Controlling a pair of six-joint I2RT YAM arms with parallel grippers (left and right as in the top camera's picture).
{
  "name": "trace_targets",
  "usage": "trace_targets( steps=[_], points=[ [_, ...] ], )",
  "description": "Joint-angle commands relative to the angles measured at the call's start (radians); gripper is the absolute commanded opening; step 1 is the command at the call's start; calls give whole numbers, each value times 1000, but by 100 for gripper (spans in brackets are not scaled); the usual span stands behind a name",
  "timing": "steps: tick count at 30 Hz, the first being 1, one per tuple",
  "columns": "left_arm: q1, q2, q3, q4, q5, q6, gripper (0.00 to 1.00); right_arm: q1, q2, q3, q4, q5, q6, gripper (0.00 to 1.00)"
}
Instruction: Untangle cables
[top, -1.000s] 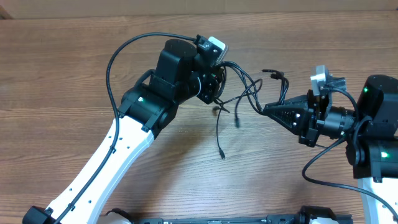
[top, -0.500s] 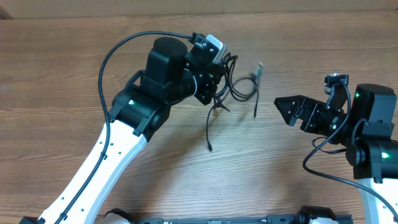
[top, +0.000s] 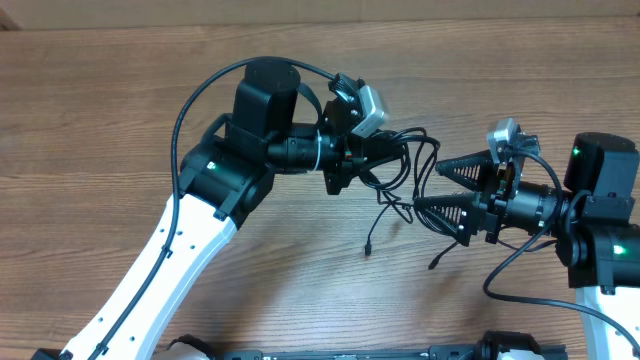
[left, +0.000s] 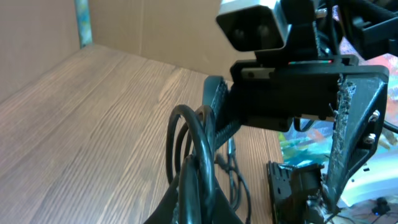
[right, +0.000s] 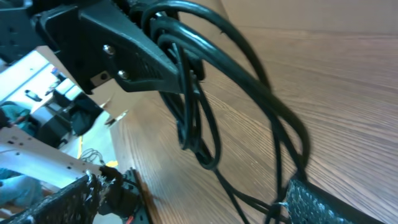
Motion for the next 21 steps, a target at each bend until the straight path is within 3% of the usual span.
trace_targets(
  steps=[1, 6, 11, 12, 13, 14, 16, 18, 21],
  points=[
    [-31, -26, 11, 31, -26, 11, 4, 3, -13, 14, -2, -49, -15, 92],
    [-34, -26, 11, 47, -52, -18, 4, 3, -12, 14, 12, -69, -16, 91],
    [-133, -26, 11, 134, 16, -42, 4, 3, -13, 14, 60, -78, -16, 86],
    [-156, -26, 11, 142, 14, -41, 4, 3, -13, 14, 63, -90, -16, 81],
    [-166, -26, 11, 146, -6, -41, 4, 3, -13, 14, 62, -115, -39, 49],
    [-166, -26, 11, 146, -40, -42, 4, 3, -13, 14, 62, -116, -38, 28],
    [-162, -26, 11, 154, -61, -56, 4, 3, -13, 14, 60, -116, -38, 4],
    [-162, -26, 11, 168, -62, -77, 4, 3, -13, 14, 58, -115, -38, 4],
    [-161, -26, 11, 157, -145, -79, 34, 3, -13, 14, 58, -77, -31, 4]
  ],
)
